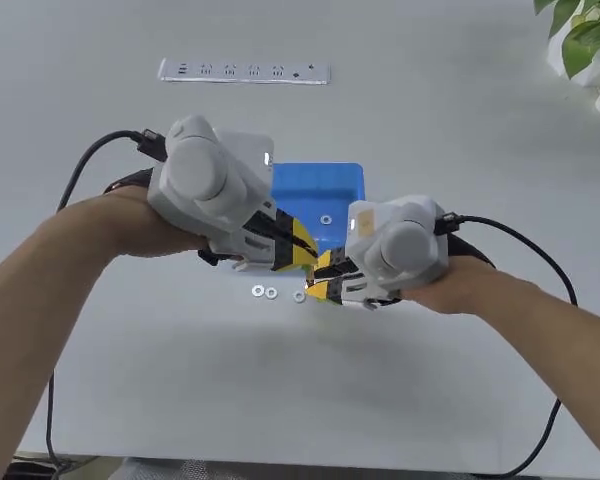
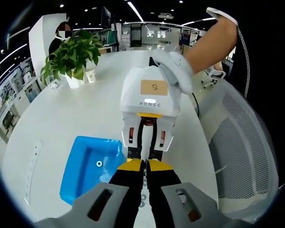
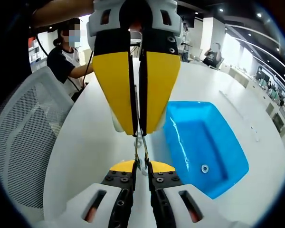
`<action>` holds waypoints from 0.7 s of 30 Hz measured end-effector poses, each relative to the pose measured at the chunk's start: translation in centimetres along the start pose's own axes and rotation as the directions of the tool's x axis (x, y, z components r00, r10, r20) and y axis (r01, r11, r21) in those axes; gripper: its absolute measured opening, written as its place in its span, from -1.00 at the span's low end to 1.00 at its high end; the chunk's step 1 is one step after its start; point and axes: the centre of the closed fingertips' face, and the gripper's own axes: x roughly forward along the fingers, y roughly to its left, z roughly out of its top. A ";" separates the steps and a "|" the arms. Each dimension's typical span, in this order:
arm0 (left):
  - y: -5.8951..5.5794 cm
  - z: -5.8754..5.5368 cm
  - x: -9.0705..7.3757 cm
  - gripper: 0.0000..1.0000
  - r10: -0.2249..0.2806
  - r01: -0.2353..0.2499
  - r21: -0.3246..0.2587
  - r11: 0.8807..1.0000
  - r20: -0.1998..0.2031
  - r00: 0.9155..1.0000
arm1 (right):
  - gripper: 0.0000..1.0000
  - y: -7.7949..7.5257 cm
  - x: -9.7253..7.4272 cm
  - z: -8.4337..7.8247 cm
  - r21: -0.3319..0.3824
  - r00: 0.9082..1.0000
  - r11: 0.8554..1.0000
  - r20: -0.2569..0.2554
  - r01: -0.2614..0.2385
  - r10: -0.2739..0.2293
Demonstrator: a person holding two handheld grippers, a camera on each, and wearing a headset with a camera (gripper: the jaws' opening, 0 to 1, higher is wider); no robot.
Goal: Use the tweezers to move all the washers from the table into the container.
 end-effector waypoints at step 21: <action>0.3 -0.5 0.8 -0.89 -0.015 0.015 -0.005 1.000 -0.009 1.000 | -0.76 -0.2 0.6 -0.7 0.019 1.000 1.000 0.003 -0.009 0.009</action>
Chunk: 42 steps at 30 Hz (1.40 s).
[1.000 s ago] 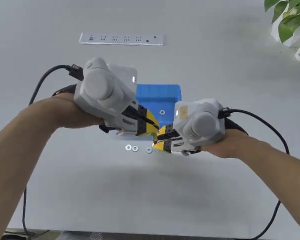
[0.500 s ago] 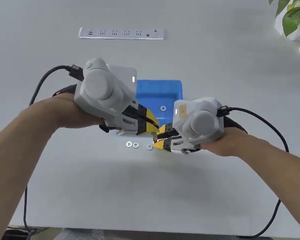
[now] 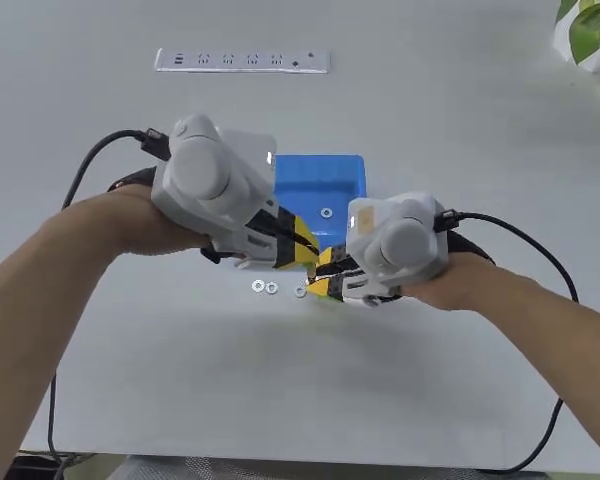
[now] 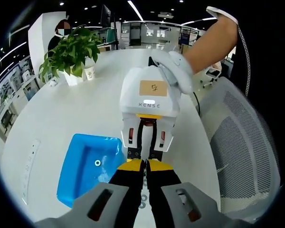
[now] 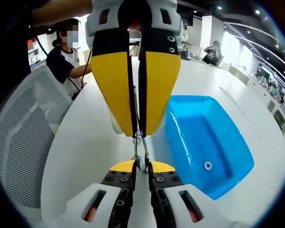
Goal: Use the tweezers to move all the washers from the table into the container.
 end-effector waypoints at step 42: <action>0.7 0.4 0.2 -0.89 -0.004 0.005 -0.030 1.000 0.021 1.000 | -0.80 -0.3 -0.1 -0.2 0.061 1.000 0.998 -0.002 0.003 -0.003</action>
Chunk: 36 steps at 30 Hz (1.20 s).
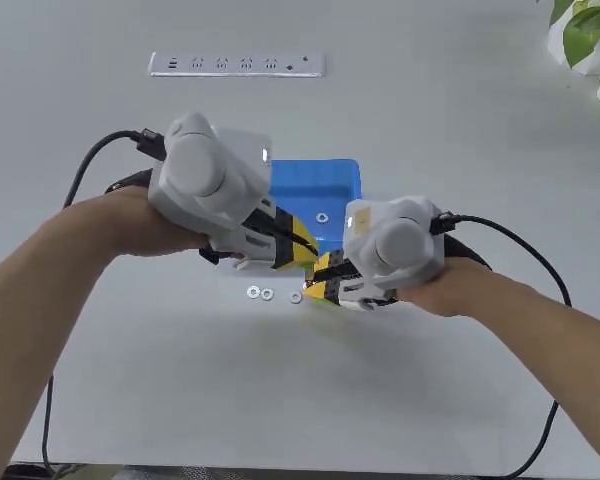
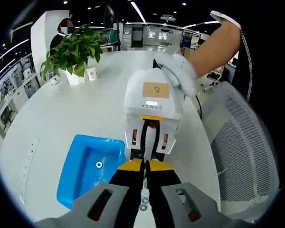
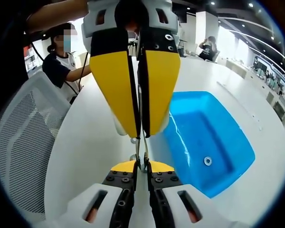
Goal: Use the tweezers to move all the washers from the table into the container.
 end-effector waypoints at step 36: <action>-0.7 2.6 -2.6 -0.89 0.025 -0.026 0.021 0.999 0.029 0.999 | -0.80 0.6 -2.6 2.7 -0.050 0.999 0.998 0.022 0.028 -0.027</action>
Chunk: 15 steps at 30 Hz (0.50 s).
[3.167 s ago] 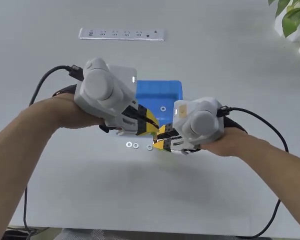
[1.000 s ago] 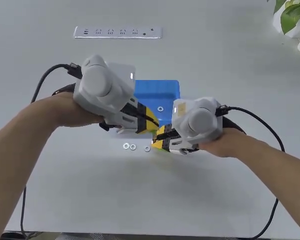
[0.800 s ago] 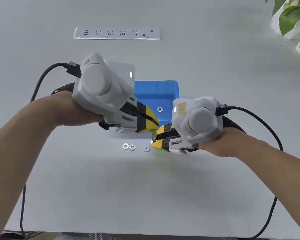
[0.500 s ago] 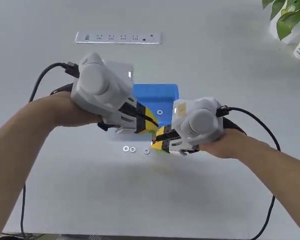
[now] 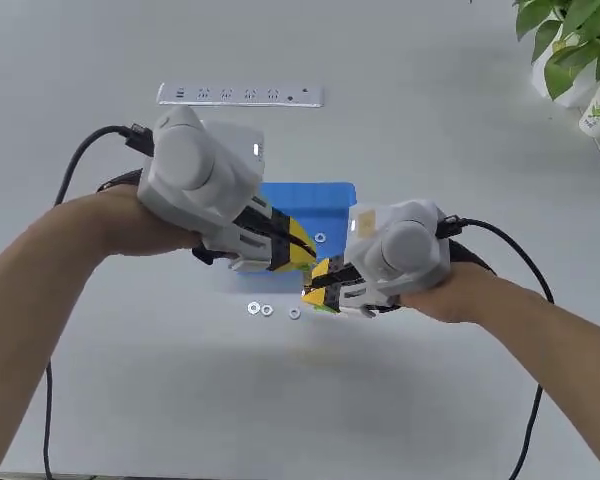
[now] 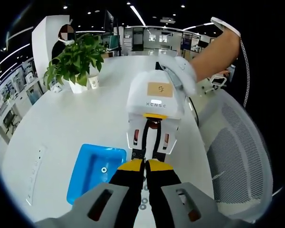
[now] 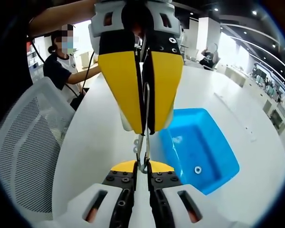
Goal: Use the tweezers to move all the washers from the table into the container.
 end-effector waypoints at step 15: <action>0.5 1.6 -1.0 -0.89 0.022 -0.022 0.022 1.000 0.014 1.000 | -0.80 -1.0 -1.3 1.3 -0.033 1.000 0.999 0.003 0.025 -0.025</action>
